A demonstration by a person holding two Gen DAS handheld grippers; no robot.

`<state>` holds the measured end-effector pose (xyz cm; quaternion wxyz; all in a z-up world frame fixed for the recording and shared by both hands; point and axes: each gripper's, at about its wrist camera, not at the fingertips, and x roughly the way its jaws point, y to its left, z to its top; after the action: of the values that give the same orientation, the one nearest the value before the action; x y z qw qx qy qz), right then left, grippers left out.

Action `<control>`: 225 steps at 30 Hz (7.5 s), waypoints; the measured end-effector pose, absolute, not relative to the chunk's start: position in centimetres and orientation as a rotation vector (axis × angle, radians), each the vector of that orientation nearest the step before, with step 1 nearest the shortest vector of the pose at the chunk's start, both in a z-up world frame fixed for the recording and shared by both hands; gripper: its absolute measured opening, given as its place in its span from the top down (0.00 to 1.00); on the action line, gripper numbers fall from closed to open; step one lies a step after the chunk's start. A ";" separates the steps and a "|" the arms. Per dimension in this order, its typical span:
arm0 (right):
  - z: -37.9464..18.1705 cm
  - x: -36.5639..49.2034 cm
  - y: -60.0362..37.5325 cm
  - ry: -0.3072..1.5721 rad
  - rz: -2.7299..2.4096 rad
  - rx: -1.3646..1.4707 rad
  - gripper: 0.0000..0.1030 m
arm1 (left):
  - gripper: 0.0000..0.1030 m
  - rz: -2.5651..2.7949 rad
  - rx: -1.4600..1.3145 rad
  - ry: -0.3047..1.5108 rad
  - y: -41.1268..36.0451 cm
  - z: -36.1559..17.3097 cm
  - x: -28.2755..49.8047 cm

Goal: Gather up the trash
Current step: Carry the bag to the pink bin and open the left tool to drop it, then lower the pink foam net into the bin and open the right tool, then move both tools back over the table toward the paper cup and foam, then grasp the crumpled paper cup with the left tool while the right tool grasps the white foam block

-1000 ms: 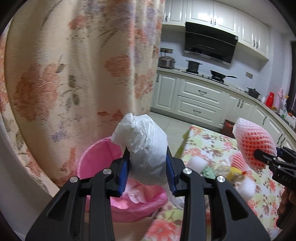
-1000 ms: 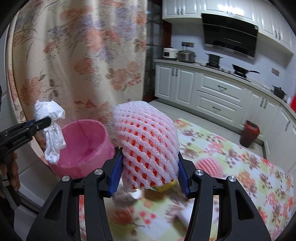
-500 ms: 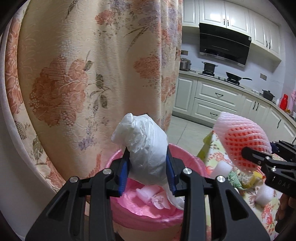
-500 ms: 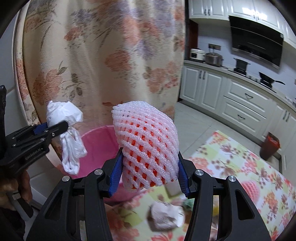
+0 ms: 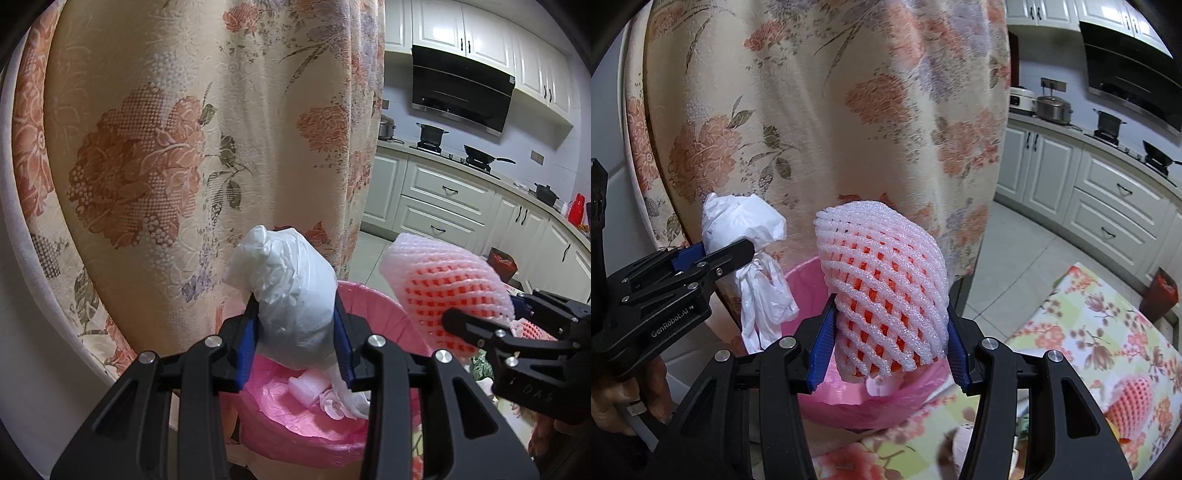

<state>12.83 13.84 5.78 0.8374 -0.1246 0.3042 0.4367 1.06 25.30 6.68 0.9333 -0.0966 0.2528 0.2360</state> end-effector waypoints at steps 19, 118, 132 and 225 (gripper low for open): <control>5.4 13.2 13.6 0.652 0.910 -0.243 0.41 | 0.46 0.480 -0.203 0.523 25.4 6.8 1.2; 3.6 16.0 -5.8 0.637 0.505 -0.137 0.18 | 0.43 0.294 -0.192 0.524 17.9 6.9 2.7; 0.7 14.6 -15.2 0.688 0.362 -0.079 0.18 | 0.43 0.153 -0.153 0.585 10.6 5.4 5.5; -5.5 17.4 -13.6 0.922 0.311 -0.048 0.18 | 0.50 0.067 -0.247 0.967 6.8 -7.7 14.0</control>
<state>17.42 -13.64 -5.54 0.8838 -0.0229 0.4428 0.1495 13.95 6.83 -7.70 0.8774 -0.1185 0.4637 0.0322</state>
